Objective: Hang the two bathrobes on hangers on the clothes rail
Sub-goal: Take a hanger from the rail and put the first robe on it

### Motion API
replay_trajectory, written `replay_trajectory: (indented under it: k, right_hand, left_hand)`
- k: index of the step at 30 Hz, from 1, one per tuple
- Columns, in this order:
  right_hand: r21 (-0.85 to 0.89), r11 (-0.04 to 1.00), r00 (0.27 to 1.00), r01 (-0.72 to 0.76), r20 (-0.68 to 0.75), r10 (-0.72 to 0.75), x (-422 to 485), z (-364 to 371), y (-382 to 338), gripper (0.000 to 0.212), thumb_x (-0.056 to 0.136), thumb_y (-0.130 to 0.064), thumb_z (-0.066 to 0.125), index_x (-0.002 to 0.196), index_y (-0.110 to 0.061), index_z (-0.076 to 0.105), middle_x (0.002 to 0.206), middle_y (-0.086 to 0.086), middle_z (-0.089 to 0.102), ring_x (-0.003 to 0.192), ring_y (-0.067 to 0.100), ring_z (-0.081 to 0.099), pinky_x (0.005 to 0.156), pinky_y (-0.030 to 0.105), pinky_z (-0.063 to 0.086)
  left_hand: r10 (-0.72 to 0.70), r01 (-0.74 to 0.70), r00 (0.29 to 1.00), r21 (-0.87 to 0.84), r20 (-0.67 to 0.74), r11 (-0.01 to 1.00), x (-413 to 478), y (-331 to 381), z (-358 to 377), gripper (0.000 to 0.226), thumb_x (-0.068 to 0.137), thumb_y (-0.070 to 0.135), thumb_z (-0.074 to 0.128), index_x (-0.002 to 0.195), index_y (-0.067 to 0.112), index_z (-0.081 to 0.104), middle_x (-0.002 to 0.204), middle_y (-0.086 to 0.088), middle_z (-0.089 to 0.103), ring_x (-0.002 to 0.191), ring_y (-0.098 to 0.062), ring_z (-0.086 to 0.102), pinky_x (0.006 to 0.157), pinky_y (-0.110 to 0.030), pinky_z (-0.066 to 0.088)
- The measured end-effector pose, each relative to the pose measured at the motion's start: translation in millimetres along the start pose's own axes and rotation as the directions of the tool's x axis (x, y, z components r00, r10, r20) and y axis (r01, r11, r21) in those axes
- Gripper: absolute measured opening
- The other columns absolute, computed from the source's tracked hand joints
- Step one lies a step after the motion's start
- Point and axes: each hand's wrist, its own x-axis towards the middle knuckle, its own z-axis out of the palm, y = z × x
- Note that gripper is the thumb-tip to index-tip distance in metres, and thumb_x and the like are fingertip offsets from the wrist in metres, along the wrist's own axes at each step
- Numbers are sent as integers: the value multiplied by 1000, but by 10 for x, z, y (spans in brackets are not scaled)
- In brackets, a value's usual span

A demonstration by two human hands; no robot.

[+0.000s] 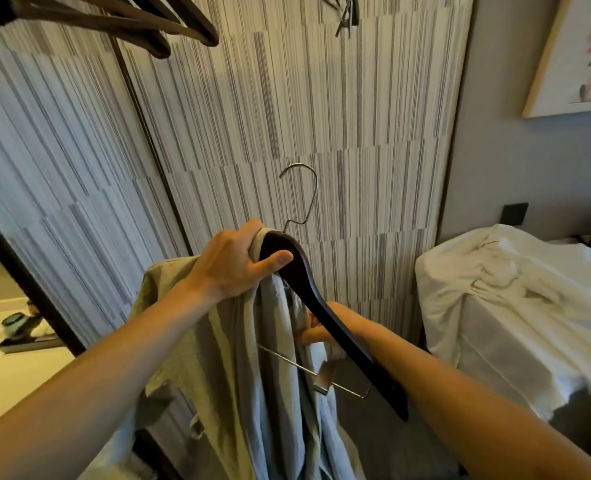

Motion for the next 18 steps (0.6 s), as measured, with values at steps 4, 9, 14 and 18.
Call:
replay_trajectory:
  k: [4,9,14,18]
  right_hand:
    - [17,1000,999,-11,-45,12,111,174,1,11,84,-9,62,94,-7,59,79,0,55,72,16,54,69,25,44]
    - [-50,998,983,-25,-185,15,266,103,104,21,96,-23,47,91,-10,63,90,9,65,80,21,59,84,45,53]
    - [-74,994,940,75,-329,-96,196,-77,87,30,93,-51,50,103,-24,58,93,-2,64,82,12,61,68,23,47]
    - [-405,907,938,112,-259,-231,249,-273,137,16,91,-19,57,79,-29,60,81,-3,63,76,20,62,65,27,45]
  left_hand:
    - [-7,6,1000,-10,-25,1000,-57,-54,-120,63,79,75,42,84,14,55,64,1,56,52,-11,57,44,-25,46]
    - [-59,66,996,103,-65,992,-230,-292,-323,57,80,76,38,83,21,49,58,11,49,46,-5,51,40,-16,40]
    - [-202,220,973,200,-109,955,-426,-611,-478,68,77,81,36,87,16,55,58,-3,57,46,-18,56,41,-37,49]
    - [-236,253,967,279,-95,926,-509,-690,-530,68,78,80,35,85,16,54,56,-4,55,44,-19,54,40,-41,49]
